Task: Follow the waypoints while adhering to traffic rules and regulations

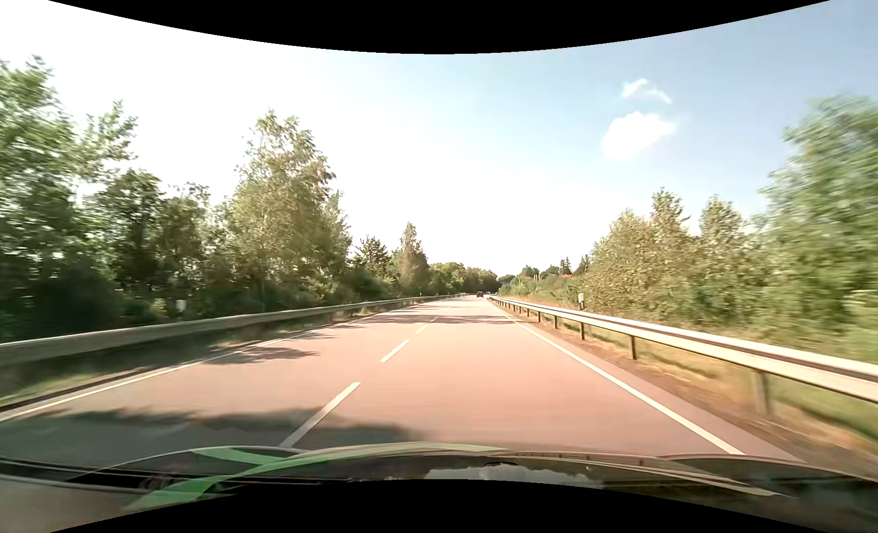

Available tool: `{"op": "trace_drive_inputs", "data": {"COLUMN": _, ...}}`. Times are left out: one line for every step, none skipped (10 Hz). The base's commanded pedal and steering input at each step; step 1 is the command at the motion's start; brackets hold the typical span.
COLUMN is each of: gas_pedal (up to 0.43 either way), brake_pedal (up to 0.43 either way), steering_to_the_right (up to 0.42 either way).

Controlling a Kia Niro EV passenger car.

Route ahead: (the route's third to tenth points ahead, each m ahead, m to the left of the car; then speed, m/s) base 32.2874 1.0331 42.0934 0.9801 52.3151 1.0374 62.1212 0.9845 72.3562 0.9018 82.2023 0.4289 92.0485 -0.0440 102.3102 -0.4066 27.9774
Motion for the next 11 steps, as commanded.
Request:
{"op": "trace_drive_inputs", "data": {"gas_pedal": 0.157, "brake_pedal": 0.000, "steering_to_the_right": 0.001}}
{"op": "trace_drive_inputs", "data": {"gas_pedal": 0.118, "brake_pedal": 0.000, "steering_to_the_right": 0.002}}
{"op": "trace_drive_inputs", "data": {"gas_pedal": 0.118, "brake_pedal": 0.000, "steering_to_the_right": 0.001}}
{"op": "trace_drive_inputs", "data": {"gas_pedal": 0.118, "brake_pedal": 0.000, "steering_to_the_right": 0.002}}
{"op": "trace_drive_inputs", "data": {"gas_pedal": 0.118, "brake_pedal": 0.000, "steering_to_the_right": 0.002}}
{"op": "trace_drive_inputs", "data": {"gas_pedal": 0.118, "brake_pedal": 0.000, "steering_to_the_right": 0.002}}
{"op": "trace_drive_inputs", "data": {"gas_pedal": 0.118, "brake_pedal": 0.000, "steering_to_the_right": 0.001}}
{"op": "trace_drive_inputs", "data": {"gas_pedal": 0.118, "brake_pedal": 0.000, "steering_to_the_right": 0.001}}
{"op": "trace_drive_inputs", "data": {"gas_pedal": 0.118, "brake_pedal": 0.000, "steering_to_the_right": 0.002}}
{"op": "trace_drive_inputs", "data": {"gas_pedal": 0.118, "brake_pedal": 0.000, "steering_to_the_right": 0.001}}
{"op": "trace_drive_inputs", "data": {"gas_pedal": 0.118, "brake_pedal": 0.000, "steering_to_the_right": 0.002}}
